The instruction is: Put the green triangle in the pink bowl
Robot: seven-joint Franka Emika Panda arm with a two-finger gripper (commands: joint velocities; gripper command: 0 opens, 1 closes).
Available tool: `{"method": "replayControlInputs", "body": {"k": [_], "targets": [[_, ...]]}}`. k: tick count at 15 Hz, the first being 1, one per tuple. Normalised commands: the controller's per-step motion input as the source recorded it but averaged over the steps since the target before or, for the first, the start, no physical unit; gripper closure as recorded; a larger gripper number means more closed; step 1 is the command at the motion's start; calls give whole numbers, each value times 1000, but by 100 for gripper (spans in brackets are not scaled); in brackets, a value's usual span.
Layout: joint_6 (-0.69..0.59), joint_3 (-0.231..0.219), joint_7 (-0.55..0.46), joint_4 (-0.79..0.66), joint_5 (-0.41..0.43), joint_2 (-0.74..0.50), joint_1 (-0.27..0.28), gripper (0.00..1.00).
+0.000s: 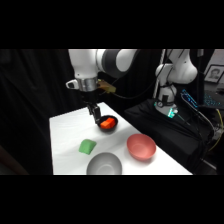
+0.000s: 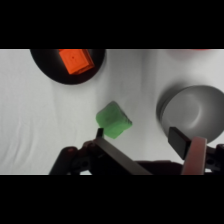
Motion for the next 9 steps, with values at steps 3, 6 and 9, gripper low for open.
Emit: {"method": "replayControlInputs", "body": {"k": [3, 6, 9], "targets": [[64, -15, 36, 446, 86, 378, -54, 0], [101, -5, 4, 427, 130, 395, -62, 0], [82, 7, -21, 412, 151, 372, -63, 0]]}}
